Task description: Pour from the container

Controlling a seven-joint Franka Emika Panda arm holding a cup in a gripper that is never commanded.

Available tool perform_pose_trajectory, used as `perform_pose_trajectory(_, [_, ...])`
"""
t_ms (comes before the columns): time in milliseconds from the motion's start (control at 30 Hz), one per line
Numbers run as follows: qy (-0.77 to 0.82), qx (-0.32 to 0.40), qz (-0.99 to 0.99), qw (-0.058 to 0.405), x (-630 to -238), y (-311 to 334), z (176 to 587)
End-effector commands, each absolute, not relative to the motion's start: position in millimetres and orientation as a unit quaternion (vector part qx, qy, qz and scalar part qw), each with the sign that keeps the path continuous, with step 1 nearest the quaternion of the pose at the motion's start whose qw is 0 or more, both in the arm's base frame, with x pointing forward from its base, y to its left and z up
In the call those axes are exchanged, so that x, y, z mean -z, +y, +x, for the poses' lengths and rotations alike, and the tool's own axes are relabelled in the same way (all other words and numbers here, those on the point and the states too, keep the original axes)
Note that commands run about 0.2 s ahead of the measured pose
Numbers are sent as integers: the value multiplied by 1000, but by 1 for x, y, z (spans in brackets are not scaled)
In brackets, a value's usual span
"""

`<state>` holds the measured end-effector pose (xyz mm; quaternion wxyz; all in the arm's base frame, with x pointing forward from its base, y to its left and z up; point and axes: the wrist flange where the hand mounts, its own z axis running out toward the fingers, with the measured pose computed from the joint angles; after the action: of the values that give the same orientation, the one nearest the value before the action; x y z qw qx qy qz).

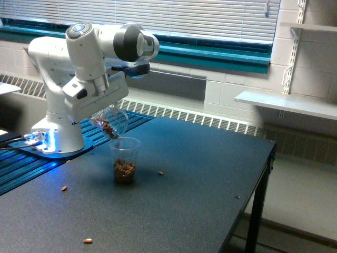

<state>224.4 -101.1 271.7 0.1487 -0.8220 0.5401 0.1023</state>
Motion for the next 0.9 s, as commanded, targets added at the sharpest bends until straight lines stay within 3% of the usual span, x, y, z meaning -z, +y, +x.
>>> perform_pose_trajectory(33, [545,-87,-820,151,-271,-108,214])
perform_pose_trajectory(900, [536,-66,-830,143,-280,-117,225])
